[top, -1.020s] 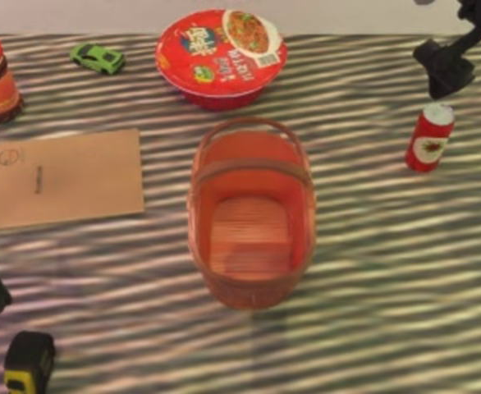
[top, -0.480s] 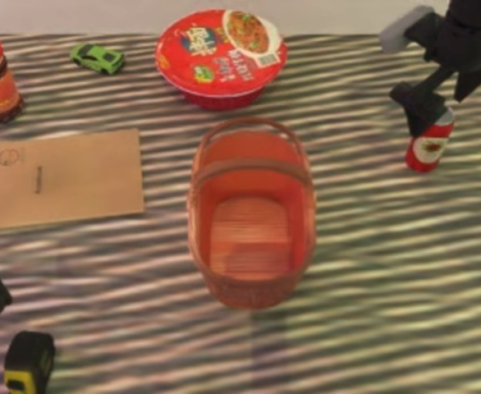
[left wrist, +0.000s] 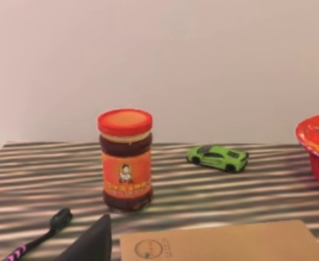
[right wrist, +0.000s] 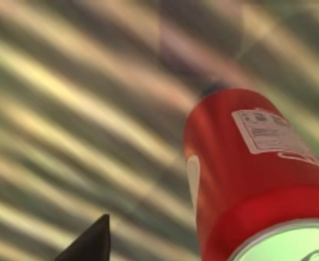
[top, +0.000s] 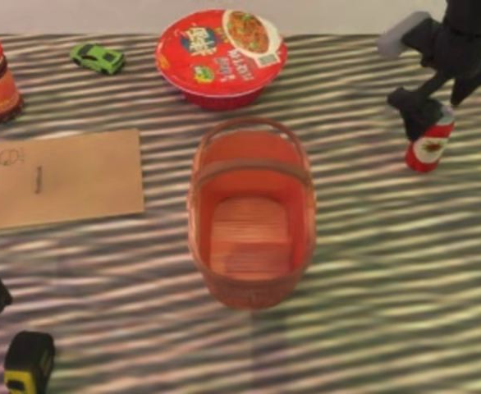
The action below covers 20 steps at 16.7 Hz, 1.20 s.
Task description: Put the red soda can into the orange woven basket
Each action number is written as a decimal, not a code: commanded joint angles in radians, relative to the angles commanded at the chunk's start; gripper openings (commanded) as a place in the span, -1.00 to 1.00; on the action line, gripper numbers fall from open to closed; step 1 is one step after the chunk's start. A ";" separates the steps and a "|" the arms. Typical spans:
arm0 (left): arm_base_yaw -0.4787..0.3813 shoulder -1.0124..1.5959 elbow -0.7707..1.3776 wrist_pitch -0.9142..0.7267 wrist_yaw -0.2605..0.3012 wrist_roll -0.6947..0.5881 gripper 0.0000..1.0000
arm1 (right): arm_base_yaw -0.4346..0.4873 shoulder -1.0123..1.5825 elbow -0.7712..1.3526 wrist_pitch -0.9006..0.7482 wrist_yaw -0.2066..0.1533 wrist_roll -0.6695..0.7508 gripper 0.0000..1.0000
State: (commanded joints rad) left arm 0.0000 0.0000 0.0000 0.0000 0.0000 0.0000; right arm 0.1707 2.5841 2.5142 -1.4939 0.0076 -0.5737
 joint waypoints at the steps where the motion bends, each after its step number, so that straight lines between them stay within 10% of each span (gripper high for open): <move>1: 0.000 0.000 0.000 0.000 0.000 0.000 1.00 | 0.000 -0.007 -0.044 0.032 0.000 0.001 1.00; 10: 0.000 0.000 0.000 0.000 0.000 0.000 1.00 | 0.002 -0.032 -0.211 0.172 0.000 0.002 1.00; 20: 0.000 0.000 0.000 0.000 0.000 0.000 1.00 | 0.002 -0.032 -0.211 0.172 0.000 0.002 -0.51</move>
State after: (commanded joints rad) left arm 0.0000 0.0000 0.0000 0.0000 0.0000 0.0000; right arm 0.1728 2.5520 2.3035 -1.3218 0.0072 -0.5713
